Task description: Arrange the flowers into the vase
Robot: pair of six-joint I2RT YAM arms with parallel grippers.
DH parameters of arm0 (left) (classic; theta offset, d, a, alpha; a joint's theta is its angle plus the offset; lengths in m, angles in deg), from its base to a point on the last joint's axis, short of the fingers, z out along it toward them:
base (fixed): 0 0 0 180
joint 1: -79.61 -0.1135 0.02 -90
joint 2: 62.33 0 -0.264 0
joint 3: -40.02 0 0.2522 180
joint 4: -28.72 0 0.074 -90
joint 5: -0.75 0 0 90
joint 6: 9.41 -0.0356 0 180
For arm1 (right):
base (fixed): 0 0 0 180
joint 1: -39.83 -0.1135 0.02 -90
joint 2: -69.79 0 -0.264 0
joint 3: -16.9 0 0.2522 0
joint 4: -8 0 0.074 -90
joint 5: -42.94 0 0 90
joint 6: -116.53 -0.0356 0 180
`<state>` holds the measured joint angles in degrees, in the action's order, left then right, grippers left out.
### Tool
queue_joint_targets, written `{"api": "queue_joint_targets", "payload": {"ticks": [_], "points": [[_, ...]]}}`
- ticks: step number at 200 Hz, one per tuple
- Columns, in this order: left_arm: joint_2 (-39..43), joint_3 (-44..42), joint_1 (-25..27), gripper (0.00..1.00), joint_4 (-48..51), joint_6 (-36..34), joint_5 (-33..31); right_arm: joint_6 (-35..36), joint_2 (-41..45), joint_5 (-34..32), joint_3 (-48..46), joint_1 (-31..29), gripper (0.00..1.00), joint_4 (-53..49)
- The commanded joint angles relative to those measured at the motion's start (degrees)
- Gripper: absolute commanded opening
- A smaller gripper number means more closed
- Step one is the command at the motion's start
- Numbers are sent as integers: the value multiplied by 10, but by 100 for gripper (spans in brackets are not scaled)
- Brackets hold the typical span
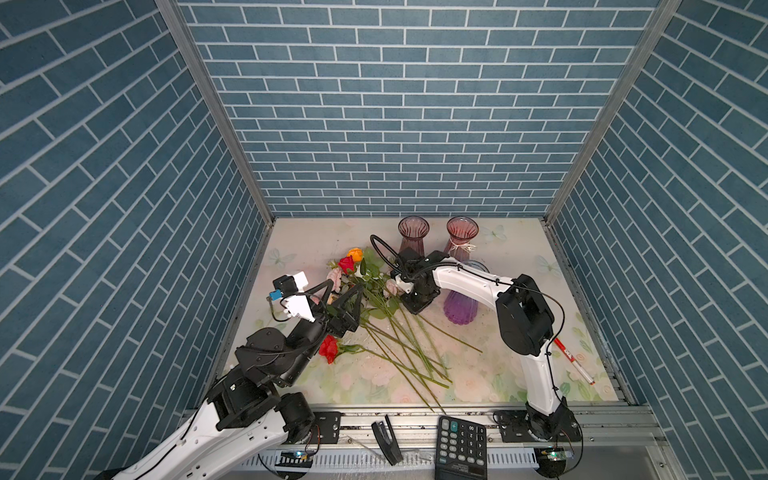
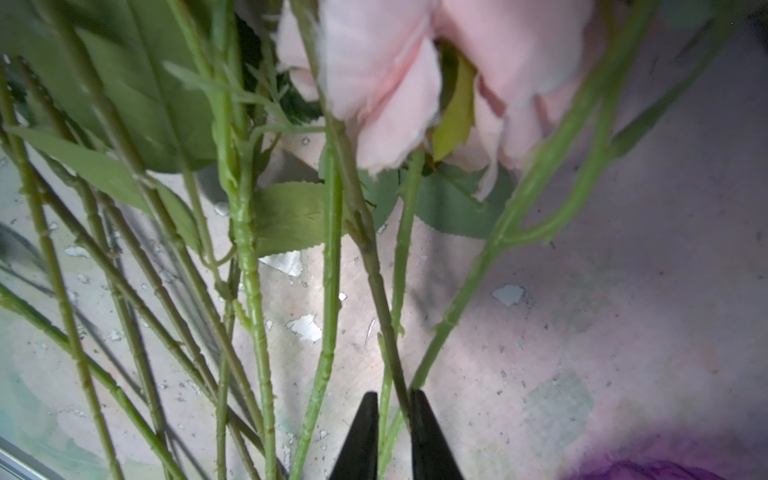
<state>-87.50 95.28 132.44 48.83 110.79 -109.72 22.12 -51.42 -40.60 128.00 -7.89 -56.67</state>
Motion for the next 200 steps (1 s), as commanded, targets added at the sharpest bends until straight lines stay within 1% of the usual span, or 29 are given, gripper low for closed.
{"api": "queue_joint_targets", "payload": {"ticks": [1,44,75,81,105,111,136,141,170,200], "points": [[12,-11,0,100,3,-4,-8,19,-17,-2,-3,-2,18,-3],[18,-13,0,100,0,-3,-12,20,-17,-3,-14,-2,18,3],[13,-13,0,100,1,-5,-11,21,-17,-6,-12,-2,16,4],[13,-13,0,100,1,-5,-11,22,-19,-7,-10,-1,14,3],[13,-13,-1,100,0,-5,-11,25,-19,-11,1,-3,1,-7],[14,-13,0,100,1,-5,-12,26,-15,-11,3,-1,0,-10],[17,-3,0,100,12,-7,-11,30,16,-11,12,-3,0,-23],[18,3,0,100,19,-9,-12,31,24,-25,15,-3,0,-27],[40,26,0,100,47,-5,-15,32,81,-34,32,-11,0,-52],[44,81,0,100,140,21,-29,28,137,-36,60,-13,0,-85]]}}
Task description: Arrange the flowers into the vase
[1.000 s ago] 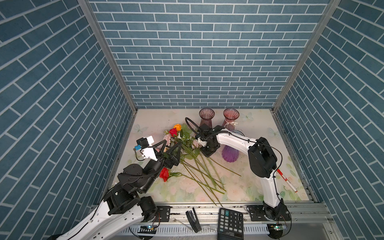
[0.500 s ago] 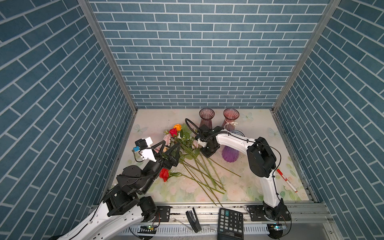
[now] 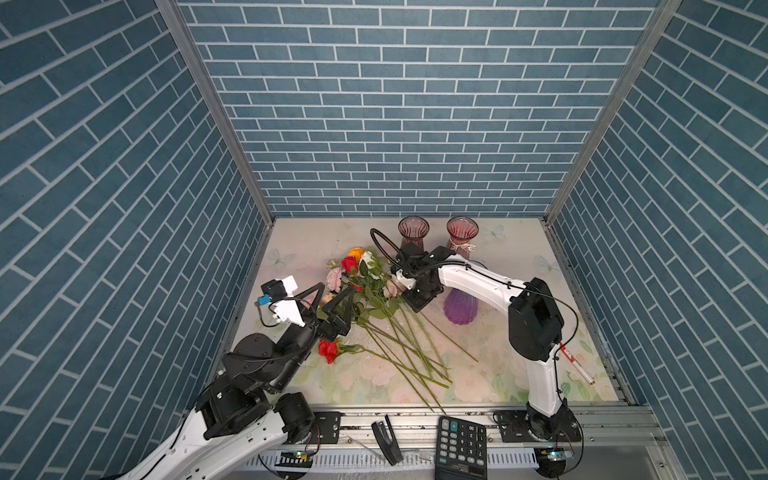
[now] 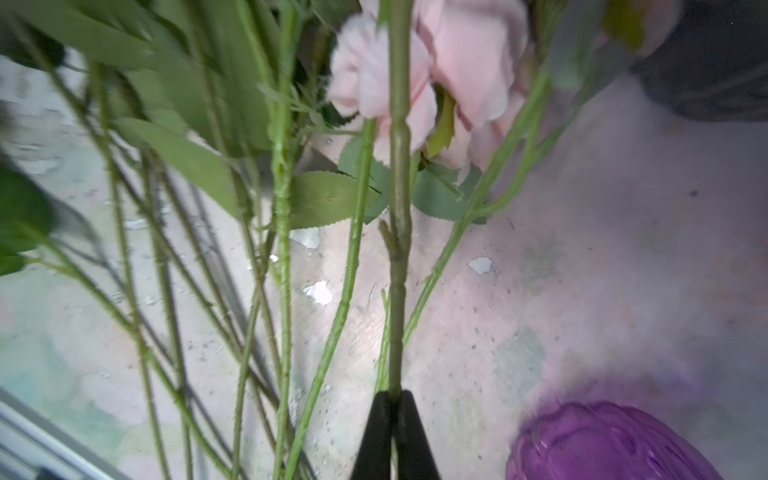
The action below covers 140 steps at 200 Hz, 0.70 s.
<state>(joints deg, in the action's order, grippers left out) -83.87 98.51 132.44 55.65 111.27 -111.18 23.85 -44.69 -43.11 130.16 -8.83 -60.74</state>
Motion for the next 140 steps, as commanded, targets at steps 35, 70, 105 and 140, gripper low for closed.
{"api": "queue_joint_targets", "payload": {"ticks": [35,70,105,140], "points": [[-20,132,0,100,174,25,-3,-14,125,-1,57,-4,0,-56],[-81,208,0,100,235,21,40,-45,163,28,55,-5,0,-45],[-134,238,0,100,226,33,116,-72,197,75,46,-8,0,-30],[-183,246,0,100,212,53,161,-116,242,102,-1,-27,0,2]]}}
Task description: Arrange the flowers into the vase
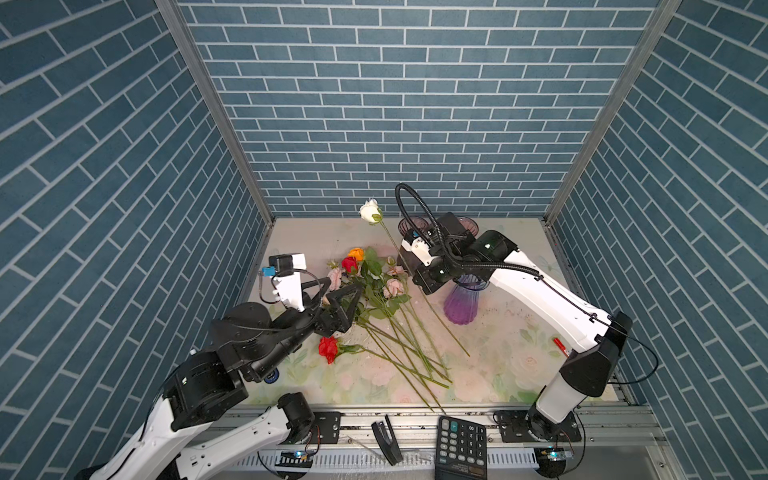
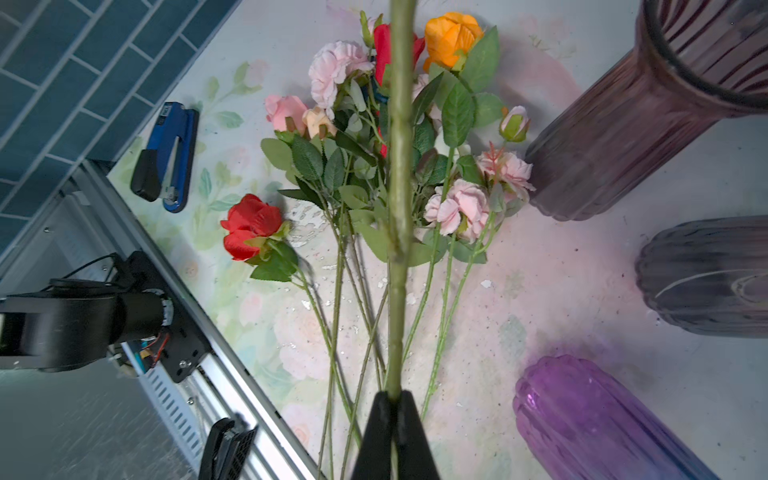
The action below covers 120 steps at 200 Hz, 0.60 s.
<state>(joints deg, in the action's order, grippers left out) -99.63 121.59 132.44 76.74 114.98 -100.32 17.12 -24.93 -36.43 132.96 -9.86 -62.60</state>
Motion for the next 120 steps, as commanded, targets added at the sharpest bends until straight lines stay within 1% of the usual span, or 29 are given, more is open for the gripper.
{"api": "queue_joint_targets", "payload": {"ticks": [1,15,46,72,87,97,120], "points": [[-27,16,0,100,0,16,54,-50,46,35,-31,-17,0,21],[-37,7,0,96,-12,23,69,-69,73,43,-64,-28,0,45],[-49,-28,0,81,-61,28,86,-110,134,55,-122,-45,0,84],[-74,-26,-4,66,-82,30,108,-148,185,101,-174,-50,0,137],[-89,-29,-10,61,-102,28,127,-159,206,134,-194,-53,0,158],[-101,-34,-18,58,-121,28,147,-163,217,144,-204,-56,0,164],[-139,-36,-47,57,-173,35,224,-178,238,165,-228,-64,0,184]]}}
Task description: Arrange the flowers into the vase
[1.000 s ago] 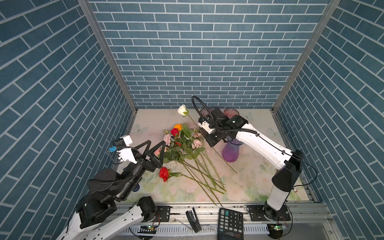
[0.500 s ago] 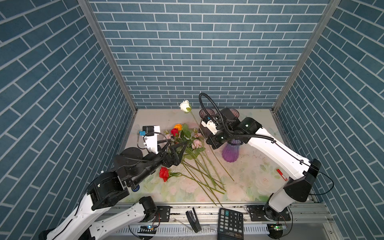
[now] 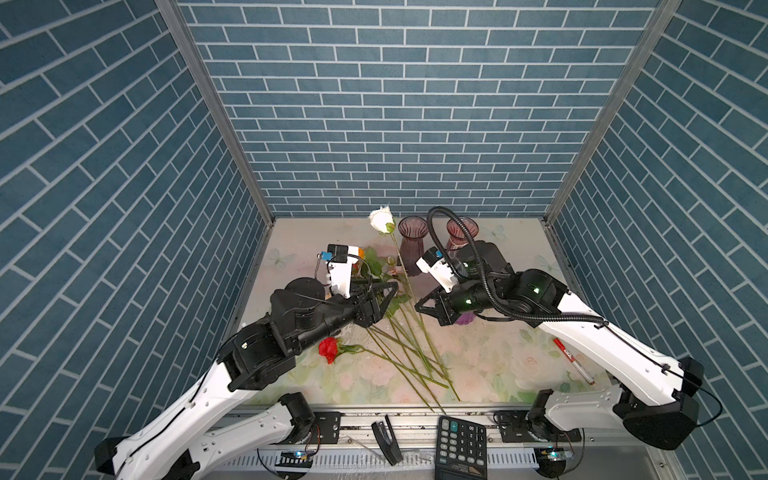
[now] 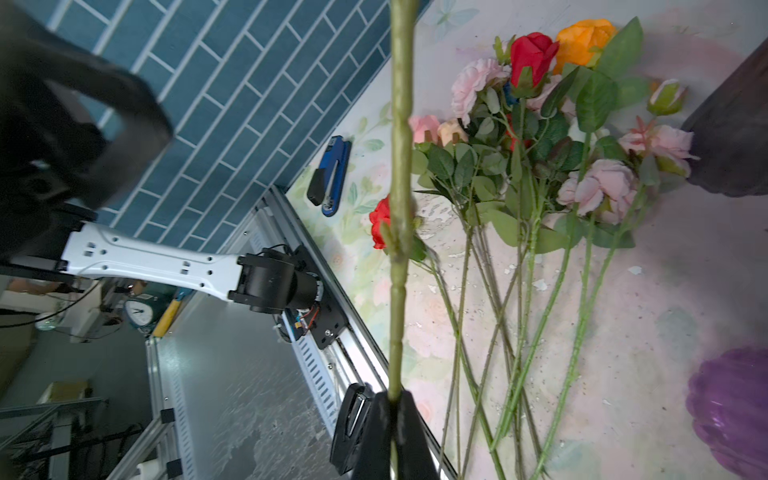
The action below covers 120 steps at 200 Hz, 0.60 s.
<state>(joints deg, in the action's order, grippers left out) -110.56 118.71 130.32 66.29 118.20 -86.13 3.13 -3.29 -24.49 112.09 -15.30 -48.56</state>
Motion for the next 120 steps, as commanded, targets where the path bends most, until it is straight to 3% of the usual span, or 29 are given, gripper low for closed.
{"api": "queue_joint_targets", "payload": {"ticks": [1,40,56,84,104,120], "points": [[-32,-7,-27,57,-70,3,86,-39,22,46,-20,-10,0,44],[-89,10,-54,49,-116,2,141,-55,38,50,-26,-20,0,38],[-107,7,-71,37,-137,9,163,-64,51,40,-33,-22,0,38],[-126,0,-100,0,-174,28,212,-78,69,6,-45,-22,0,32],[-121,11,-106,0,-170,21,226,-89,76,-29,-50,-22,0,27],[-115,33,-107,0,-148,3,228,-88,84,-63,-50,-21,30,16]]}}
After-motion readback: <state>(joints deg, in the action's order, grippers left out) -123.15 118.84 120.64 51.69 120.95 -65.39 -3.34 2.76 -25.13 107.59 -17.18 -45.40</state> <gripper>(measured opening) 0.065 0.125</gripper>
